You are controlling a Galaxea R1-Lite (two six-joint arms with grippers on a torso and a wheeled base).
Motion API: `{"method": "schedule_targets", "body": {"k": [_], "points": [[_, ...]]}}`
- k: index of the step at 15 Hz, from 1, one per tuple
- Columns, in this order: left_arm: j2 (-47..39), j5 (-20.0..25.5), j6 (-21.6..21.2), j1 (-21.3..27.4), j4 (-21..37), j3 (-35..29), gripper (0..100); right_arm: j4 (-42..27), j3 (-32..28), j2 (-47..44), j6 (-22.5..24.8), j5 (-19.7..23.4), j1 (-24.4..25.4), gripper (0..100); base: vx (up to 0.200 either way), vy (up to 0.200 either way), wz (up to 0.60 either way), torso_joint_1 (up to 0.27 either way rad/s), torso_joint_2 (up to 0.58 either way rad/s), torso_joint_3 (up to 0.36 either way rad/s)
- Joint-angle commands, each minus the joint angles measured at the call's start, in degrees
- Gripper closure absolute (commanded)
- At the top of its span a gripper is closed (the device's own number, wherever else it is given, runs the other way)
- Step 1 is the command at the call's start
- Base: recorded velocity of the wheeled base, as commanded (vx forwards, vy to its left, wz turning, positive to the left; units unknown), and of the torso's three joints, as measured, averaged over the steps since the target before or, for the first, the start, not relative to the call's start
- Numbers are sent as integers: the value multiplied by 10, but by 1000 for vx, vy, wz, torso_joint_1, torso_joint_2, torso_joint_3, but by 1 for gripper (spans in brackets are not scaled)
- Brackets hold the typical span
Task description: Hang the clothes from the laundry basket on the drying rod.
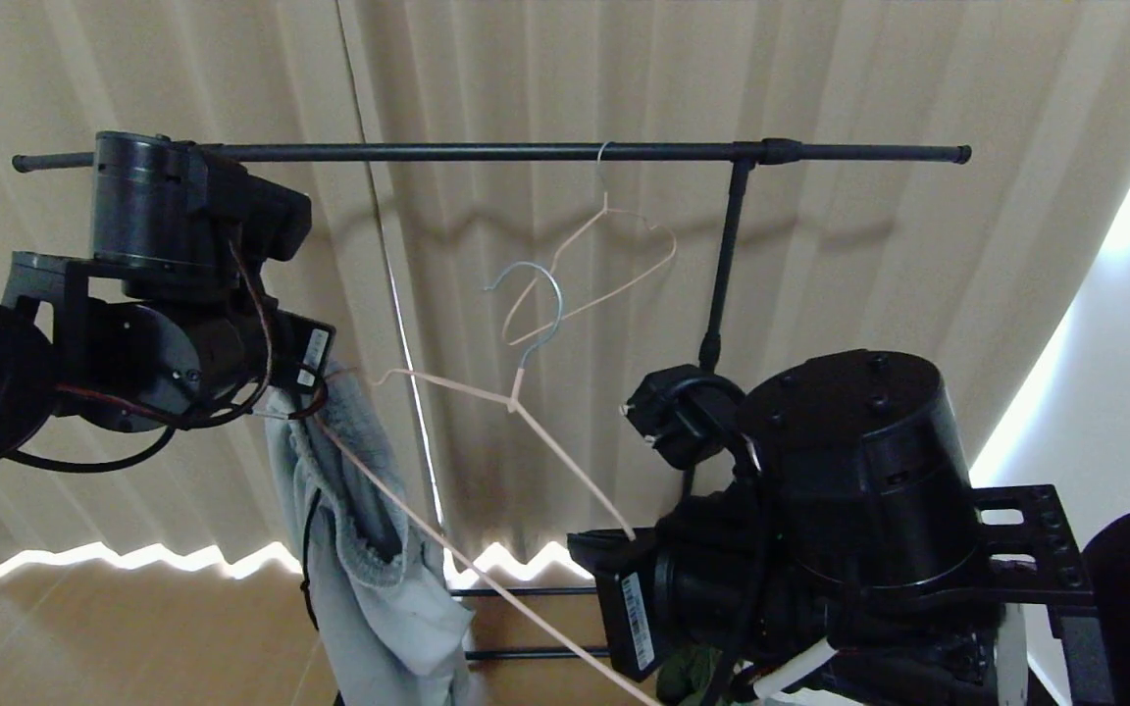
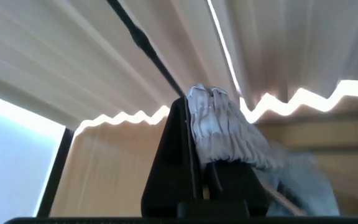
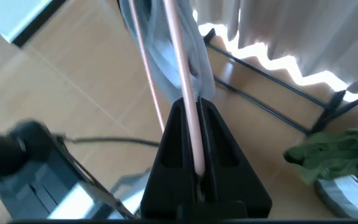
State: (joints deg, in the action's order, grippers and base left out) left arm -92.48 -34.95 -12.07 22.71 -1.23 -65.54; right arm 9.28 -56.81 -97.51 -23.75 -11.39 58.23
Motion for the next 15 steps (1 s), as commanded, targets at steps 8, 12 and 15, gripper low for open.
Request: {"method": "schedule_targets", "body": {"k": [8,12,15], "points": [[30,0,20,33,8,0,100,7,-45,-58,-5,-1,3,100,0,0,0,0,0,0],[28,0,47,58,8,1,100,7,-63,-64,-7,-1,25,100,0,0,0,0,0,0],[32,-7,42,42,9,1,100,6,-61,-62,-7,-30,21,100,0,0,0,0,0,0]]}}
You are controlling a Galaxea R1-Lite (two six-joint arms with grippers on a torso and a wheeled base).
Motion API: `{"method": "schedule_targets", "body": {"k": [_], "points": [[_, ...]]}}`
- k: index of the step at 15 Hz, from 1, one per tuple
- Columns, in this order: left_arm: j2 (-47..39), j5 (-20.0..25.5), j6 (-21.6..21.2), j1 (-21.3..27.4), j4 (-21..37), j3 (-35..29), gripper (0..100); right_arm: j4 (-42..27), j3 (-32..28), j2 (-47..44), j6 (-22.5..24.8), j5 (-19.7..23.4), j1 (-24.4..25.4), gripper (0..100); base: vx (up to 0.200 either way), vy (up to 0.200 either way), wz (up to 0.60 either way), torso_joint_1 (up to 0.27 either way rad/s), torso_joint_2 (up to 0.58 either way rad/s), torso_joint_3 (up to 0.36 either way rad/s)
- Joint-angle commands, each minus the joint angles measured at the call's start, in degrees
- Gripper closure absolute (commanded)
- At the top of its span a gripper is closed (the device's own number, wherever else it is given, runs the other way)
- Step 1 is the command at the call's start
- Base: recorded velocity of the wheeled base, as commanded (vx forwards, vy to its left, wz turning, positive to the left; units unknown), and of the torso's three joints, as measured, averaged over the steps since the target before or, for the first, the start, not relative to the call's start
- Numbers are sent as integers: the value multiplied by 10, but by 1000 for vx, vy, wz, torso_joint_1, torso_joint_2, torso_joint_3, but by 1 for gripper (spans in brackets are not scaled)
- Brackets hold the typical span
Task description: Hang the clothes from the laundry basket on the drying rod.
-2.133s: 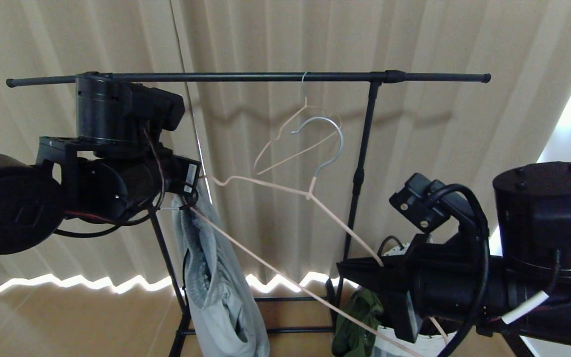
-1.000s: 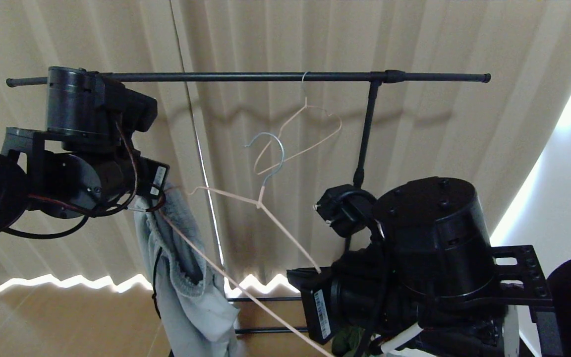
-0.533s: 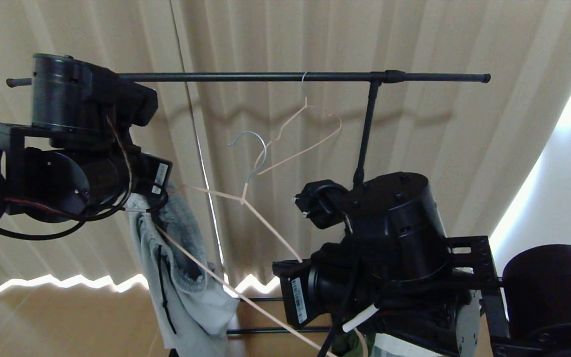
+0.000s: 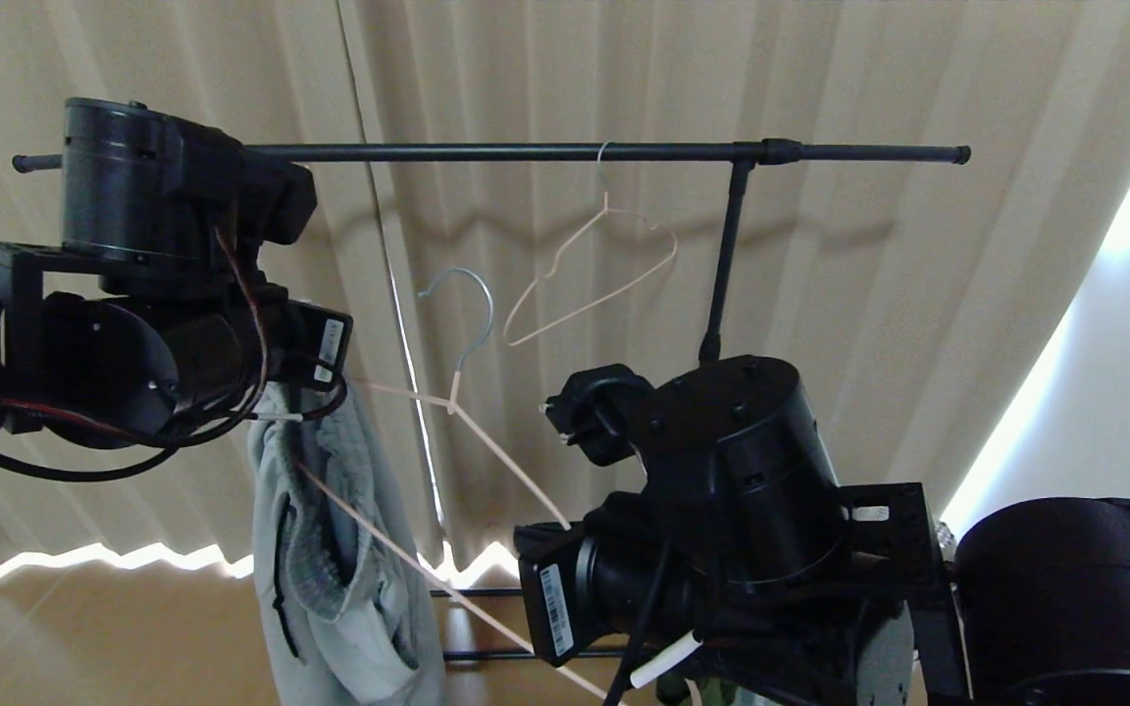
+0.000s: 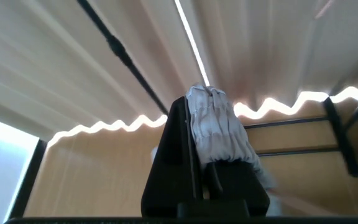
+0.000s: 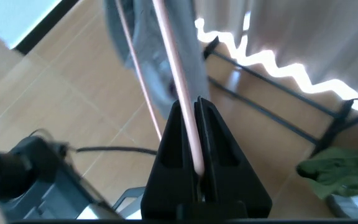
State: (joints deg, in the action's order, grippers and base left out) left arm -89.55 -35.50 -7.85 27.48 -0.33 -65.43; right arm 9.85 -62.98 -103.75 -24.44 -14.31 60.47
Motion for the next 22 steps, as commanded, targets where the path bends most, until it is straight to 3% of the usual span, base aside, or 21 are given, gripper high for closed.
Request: {"method": "schedule_targets", "body": {"k": [1,5,7,13,16,22], "points": [[9,-4,-12,-15,0,0,100,0,0,-1,0,-12,-11,100,0,0,0,0,0,0],[60,-4,-96,-25,8,55,100,23,0,-4,0,-19,-51,100,0,0,0,0,0,0],[65,-4,-108,-23,14,68,100,37,0,-3,1,-25,-63,100,0,0,0,0,0,0],[50,-4,-107,-23,20,33,100,39,14,7,0,-46,-69,100,0,0,0,0,0,0],[49,-4,-105,2,49,28,100,74,11,-3,4,-63,-69,100,0,0,0,0,0,0],[3,-4,-52,58,53,-23,100,80,-5,-36,5,-65,-68,100,0,0,0,0,0,0]]}}
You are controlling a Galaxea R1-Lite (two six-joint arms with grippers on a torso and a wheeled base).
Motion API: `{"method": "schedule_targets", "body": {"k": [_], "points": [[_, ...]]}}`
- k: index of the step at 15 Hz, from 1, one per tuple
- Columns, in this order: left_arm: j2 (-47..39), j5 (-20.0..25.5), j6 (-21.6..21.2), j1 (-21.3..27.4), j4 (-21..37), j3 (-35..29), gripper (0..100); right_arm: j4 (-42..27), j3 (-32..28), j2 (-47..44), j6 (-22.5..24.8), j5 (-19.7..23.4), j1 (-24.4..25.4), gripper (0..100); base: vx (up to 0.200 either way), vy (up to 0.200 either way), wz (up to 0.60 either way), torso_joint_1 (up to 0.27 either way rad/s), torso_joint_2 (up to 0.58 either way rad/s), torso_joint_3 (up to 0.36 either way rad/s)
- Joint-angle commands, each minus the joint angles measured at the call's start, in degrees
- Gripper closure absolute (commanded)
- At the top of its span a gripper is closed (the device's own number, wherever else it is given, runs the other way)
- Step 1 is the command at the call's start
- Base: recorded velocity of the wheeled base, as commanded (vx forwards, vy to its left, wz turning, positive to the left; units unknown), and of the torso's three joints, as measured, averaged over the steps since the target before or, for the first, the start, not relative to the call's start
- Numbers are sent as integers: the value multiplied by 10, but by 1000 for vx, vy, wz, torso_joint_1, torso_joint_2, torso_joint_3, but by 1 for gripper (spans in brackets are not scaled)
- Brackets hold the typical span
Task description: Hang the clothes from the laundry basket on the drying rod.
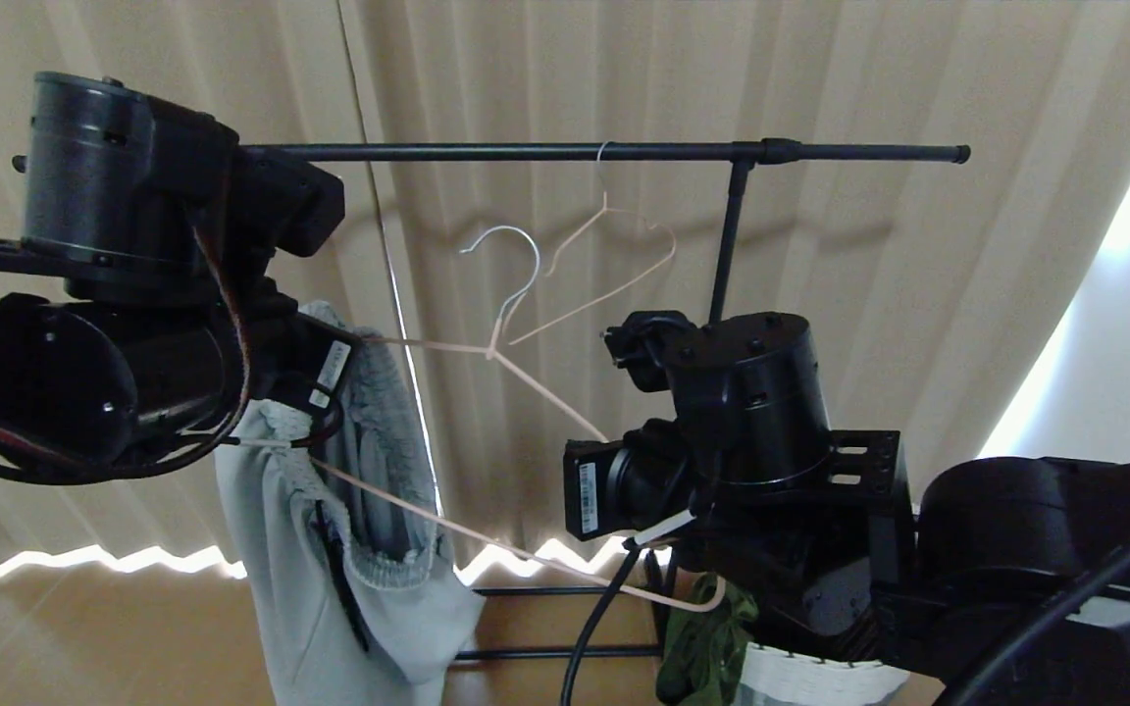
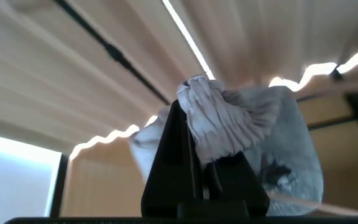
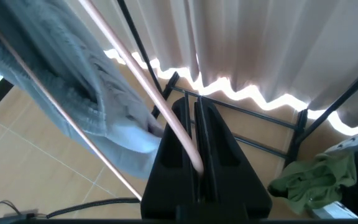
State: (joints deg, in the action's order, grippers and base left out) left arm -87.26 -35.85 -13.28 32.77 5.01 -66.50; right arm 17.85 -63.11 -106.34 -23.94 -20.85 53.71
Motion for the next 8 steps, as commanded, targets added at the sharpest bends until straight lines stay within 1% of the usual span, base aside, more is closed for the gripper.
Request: {"method": "schedule_targets", "body": {"k": [1,2,4,8], "points": [[-29,0,14,8,0,-24,100,0,-4,-12,0,0,2,100,0,0,0,0,0,0],[-42,0,35,16,4,-37,100,2,-10,-21,0,0,8,100,0,0,0,0,0,0],[-45,0,55,34,22,-45,100,3,-32,-41,1,0,7,100,0,0,0,0,0,0],[-35,0,55,74,26,-44,100,3,-47,-62,1,1,5,100,0,0,0,0,0,0]]}}
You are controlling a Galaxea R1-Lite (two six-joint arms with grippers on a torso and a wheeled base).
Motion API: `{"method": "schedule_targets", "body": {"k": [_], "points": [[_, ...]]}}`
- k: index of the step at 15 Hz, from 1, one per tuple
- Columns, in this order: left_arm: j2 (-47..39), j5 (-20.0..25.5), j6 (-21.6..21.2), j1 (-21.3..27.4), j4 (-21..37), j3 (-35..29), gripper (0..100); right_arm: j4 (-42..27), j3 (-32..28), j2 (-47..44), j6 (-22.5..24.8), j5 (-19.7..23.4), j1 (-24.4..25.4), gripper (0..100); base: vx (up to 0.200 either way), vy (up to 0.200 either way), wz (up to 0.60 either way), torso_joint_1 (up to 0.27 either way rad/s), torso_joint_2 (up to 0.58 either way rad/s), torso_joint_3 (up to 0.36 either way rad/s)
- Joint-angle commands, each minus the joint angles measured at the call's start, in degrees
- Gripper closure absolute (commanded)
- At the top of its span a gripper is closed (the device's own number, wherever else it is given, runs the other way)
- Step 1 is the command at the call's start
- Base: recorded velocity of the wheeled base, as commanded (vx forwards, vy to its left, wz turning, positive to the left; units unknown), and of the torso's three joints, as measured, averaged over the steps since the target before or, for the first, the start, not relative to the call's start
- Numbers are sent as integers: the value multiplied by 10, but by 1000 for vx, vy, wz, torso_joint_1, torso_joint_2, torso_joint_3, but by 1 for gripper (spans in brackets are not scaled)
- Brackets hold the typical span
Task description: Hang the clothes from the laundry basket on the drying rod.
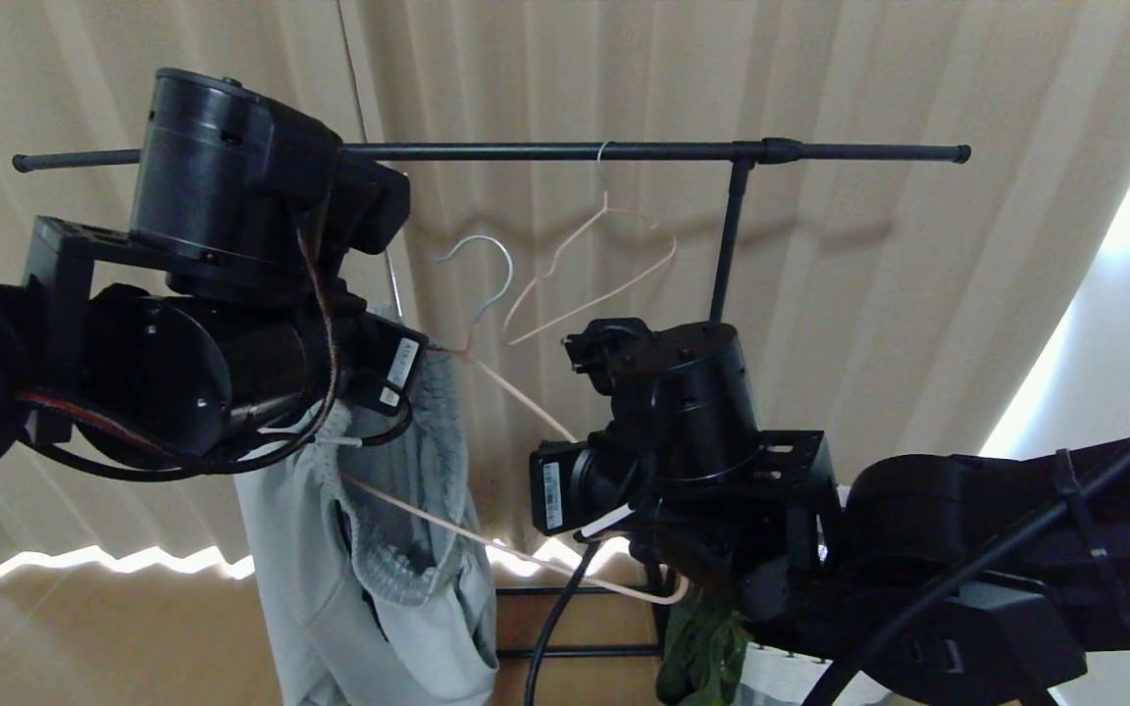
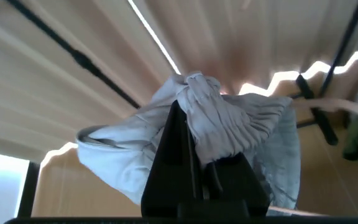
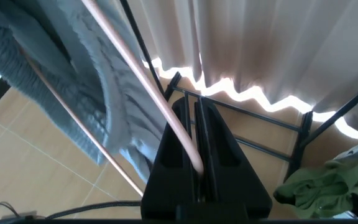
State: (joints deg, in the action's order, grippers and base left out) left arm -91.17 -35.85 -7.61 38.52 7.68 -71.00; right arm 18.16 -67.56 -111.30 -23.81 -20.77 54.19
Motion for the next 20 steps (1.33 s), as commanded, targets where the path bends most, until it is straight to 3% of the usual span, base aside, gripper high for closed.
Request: {"method": "schedule_targets", "body": {"k": [1,8,20], "points": [[4,0,-2,23,-3,1,100,0,-2,-12,0,0,0,100,0,0,0,0,0,0],[30,9,-8,60,-5,4,100,-1,6,-6,1,-2,-8,100,0,0,0,0,0,0],[62,9,-23,61,-5,30,100,6,21,15,42,-11,-30,100,0,0,0,0,0,0]]}}
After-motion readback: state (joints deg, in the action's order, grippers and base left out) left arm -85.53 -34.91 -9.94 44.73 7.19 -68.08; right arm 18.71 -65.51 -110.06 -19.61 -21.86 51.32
